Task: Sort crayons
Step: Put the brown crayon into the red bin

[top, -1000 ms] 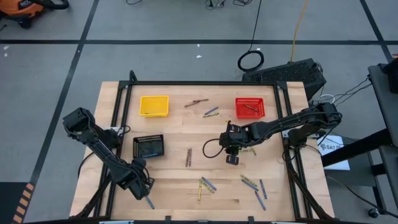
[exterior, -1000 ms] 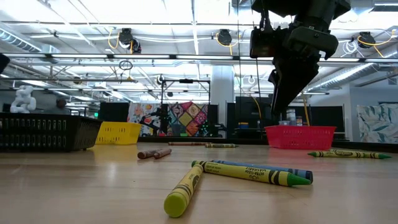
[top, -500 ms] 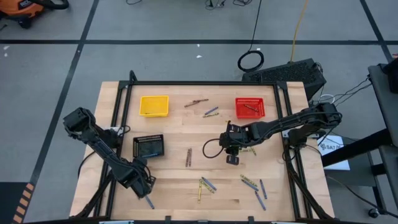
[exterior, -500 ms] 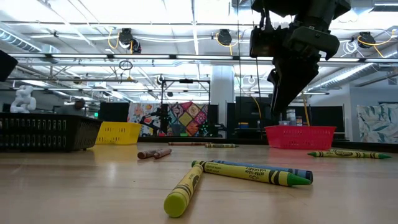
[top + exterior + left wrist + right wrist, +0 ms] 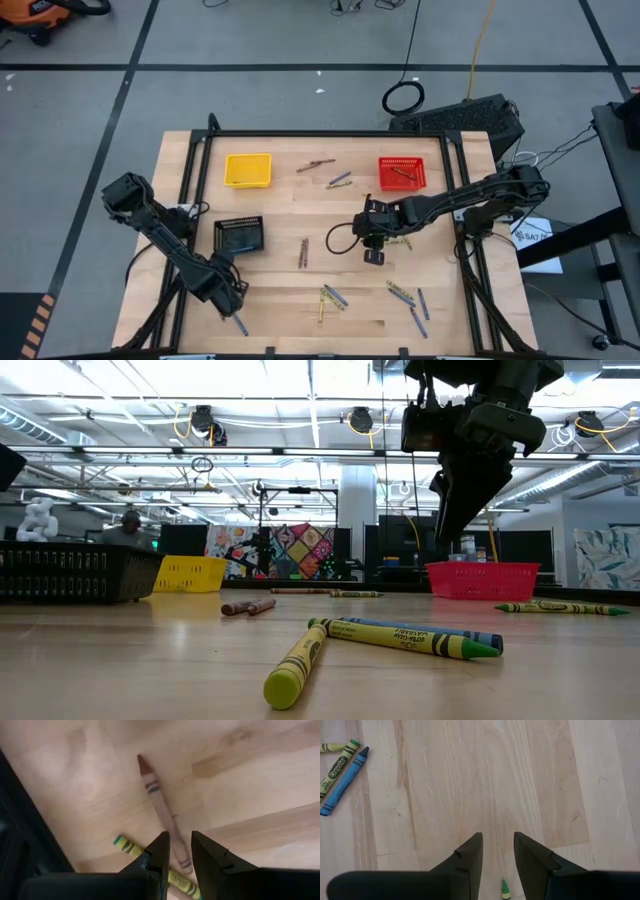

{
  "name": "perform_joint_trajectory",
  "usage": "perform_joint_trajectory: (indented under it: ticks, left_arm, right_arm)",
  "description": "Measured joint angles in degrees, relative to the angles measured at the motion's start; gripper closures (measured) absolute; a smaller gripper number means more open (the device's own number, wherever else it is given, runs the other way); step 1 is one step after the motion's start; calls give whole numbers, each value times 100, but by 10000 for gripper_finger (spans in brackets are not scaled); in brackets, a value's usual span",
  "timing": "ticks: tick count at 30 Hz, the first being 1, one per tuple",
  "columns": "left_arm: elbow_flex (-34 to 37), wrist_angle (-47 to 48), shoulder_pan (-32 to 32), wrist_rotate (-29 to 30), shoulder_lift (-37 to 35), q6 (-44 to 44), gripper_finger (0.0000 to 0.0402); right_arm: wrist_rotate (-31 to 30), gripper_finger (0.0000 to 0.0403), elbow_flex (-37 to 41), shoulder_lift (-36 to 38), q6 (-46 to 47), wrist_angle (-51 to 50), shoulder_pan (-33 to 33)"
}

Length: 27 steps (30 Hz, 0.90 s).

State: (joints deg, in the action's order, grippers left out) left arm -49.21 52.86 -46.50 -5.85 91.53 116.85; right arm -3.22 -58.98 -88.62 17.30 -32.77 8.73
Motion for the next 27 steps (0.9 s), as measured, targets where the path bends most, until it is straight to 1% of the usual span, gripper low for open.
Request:
perform_joint_trajectory:
  ticks: [3,7,10,17,21,24,27]
  left_arm:
    - [0,-7,0,-159,0,147,330]
    - [0,-76,0,-157,0,180,330]
    - [11,-327,0,-157,40,134,330]
    - [-7,-393,9,-143,337,84,330]
    - [-2,-393,3,-126,392,-36,330]
    - [0,-406,2,-122,398,-47,342]
    - [2,-413,0,-128,398,-77,373]
  right_arm:
    - [0,305,0,0,0,0,0]
    - [2,305,0,0,-2,0,0]
    - [0,305,0,0,0,0,0]
    - [2,305,0,0,-2,4,0]
    - [2,305,0,0,-20,0,0]
    - [2,305,0,0,-35,0,0]
    - [2,305,0,0,-44,25,0]
